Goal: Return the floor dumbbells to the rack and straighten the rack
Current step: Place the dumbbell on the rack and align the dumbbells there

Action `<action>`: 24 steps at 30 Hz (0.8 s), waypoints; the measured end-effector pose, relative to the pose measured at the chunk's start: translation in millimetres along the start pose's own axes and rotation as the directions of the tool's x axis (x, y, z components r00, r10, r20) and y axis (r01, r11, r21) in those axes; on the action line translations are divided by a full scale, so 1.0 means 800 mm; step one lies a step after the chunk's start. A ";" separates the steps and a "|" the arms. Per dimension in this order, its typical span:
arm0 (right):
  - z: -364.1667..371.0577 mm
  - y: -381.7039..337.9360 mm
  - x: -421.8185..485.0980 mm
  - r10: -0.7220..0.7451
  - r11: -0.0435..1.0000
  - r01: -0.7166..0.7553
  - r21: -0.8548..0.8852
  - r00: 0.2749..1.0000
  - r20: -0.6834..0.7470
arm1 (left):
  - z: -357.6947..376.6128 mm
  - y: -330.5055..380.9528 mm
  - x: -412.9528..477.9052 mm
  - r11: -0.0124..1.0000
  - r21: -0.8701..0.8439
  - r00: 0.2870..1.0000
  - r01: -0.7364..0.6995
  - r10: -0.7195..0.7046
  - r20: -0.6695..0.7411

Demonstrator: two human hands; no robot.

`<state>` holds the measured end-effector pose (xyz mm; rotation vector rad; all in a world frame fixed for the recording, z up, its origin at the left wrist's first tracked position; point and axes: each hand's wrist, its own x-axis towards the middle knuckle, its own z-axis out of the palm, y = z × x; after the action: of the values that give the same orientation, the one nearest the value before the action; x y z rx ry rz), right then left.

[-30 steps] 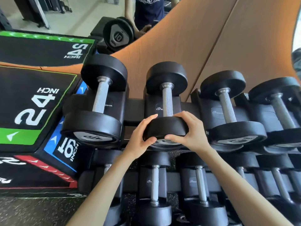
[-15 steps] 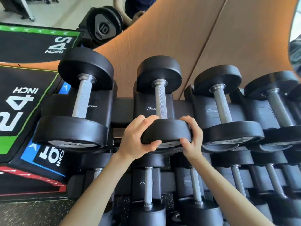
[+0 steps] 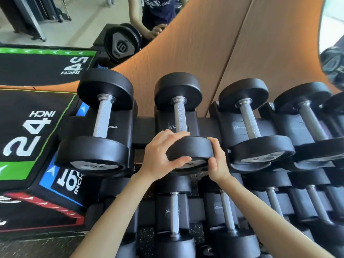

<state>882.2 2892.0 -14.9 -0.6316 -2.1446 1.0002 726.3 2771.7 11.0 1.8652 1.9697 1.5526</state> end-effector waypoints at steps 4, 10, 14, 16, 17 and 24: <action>-0.028 -0.024 -0.002 -0.034 0.980 0.060 -0.190 0.990 0.140 | 0.004 -0.009 -0.033 0.926 -0.337 0.981 0.168 -0.189 -0.032; -0.010 -0.104 0.044 -0.160 0.863 0.315 -0.395 0.913 0.376 | 0.020 -0.017 -0.049 0.848 -0.481 0.938 0.220 -0.319 -0.133; 0.000 -0.099 0.055 -0.304 0.812 0.458 -0.360 0.861 0.408 | 0.022 -0.025 -0.046 0.864 -0.468 0.941 0.186 -0.293 -0.167; -0.004 -0.092 0.053 -0.341 0.825 0.463 -0.323 0.864 0.370 | 0.027 -0.027 -0.040 0.890 -0.422 0.943 0.171 -0.272 -0.190; -0.006 -0.089 0.052 -0.351 0.832 0.458 -0.312 0.872 0.341 | 0.029 -0.028 -0.035 0.906 -0.392 0.947 0.160 -0.254 -0.199; -0.019 -0.064 0.044 -0.381 0.876 0.429 -0.222 0.896 0.230 | 0.028 -0.025 -0.016 0.980 -0.185 0.984 0.075 -0.102 -0.144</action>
<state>863.5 2892.2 46.0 -0.1912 -2.4601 0.5574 728.9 2779.9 -20.5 1.6133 1.8675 1.8271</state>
